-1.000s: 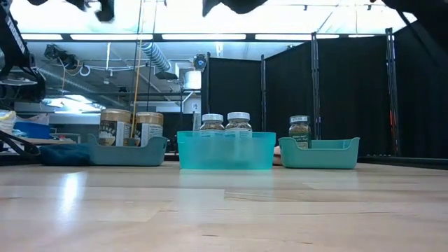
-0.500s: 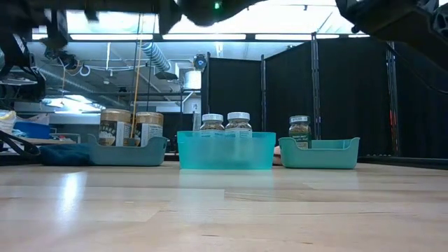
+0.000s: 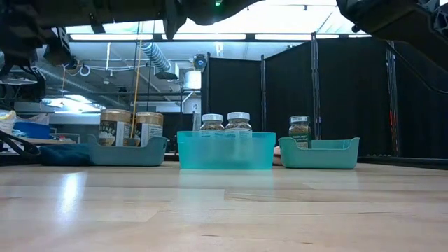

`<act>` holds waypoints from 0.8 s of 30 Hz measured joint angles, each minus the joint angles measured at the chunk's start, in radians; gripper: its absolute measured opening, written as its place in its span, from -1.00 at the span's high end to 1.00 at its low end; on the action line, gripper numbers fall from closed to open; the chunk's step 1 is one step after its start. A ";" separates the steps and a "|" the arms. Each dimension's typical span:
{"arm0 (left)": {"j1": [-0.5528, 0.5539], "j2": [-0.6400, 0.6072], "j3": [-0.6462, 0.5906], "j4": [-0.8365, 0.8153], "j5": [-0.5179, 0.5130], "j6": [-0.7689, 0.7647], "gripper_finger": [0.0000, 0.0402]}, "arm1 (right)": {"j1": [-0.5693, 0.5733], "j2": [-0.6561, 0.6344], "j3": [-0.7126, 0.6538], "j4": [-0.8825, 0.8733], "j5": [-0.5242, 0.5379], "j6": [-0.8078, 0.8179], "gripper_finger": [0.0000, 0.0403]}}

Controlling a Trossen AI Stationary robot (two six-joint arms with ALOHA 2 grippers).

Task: Sort spices by type
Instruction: Put the green seasoning into the light green bin

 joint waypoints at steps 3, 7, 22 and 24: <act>0.000 0.000 0.000 -0.001 -0.003 0.000 -0.81 | 0.000 0.000 0.000 -0.019 -0.004 -0.003 -0.80; 0.000 0.000 0.000 -0.002 -0.003 0.000 -0.81 | -0.001 0.000 0.000 -0.020 -0.004 -0.019 -0.81; 0.000 0.000 0.000 -0.005 -0.013 -0.001 -0.81 | -0.003 -0.001 -0.053 0.065 -0.018 -0.069 -0.73; 0.000 0.000 0.000 -0.005 -0.013 -0.001 -0.81 | -0.003 -0.001 -0.053 0.061 -0.018 -0.075 -0.71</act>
